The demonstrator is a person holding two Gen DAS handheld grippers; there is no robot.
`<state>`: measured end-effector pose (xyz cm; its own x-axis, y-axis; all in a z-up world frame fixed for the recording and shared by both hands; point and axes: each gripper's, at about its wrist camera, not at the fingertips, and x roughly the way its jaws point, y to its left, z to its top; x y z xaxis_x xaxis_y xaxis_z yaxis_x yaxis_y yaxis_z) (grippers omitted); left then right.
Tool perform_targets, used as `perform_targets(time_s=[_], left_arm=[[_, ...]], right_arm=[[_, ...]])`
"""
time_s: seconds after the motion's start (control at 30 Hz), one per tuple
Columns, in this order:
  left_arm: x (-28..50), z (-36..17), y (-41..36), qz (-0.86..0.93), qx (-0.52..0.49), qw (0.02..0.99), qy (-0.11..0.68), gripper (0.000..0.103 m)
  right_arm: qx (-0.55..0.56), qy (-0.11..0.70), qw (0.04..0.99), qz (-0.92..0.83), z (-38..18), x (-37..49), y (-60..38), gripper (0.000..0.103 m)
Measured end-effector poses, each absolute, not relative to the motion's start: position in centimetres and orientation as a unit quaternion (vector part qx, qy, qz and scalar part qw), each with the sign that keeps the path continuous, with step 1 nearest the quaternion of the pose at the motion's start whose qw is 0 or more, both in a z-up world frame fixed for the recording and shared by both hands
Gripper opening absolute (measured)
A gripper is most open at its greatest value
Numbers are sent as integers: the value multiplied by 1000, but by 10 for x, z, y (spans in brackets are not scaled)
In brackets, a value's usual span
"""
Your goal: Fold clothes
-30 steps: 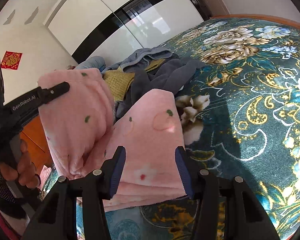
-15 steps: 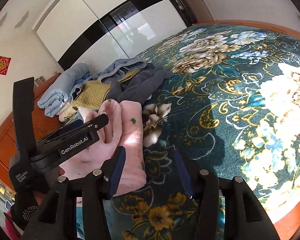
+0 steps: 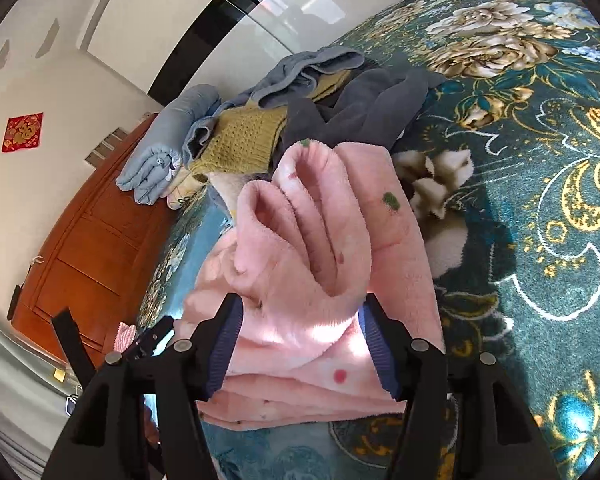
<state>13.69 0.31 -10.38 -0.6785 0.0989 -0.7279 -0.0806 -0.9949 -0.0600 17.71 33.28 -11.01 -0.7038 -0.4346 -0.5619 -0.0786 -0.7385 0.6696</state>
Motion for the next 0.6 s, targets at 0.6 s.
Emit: perform_targets(time_s=[0.6], left_arm=[[154,-112,11,904,-405,124,-54,86]], right_arm=[[350,-341,74,-869,-105,173,363,24]])
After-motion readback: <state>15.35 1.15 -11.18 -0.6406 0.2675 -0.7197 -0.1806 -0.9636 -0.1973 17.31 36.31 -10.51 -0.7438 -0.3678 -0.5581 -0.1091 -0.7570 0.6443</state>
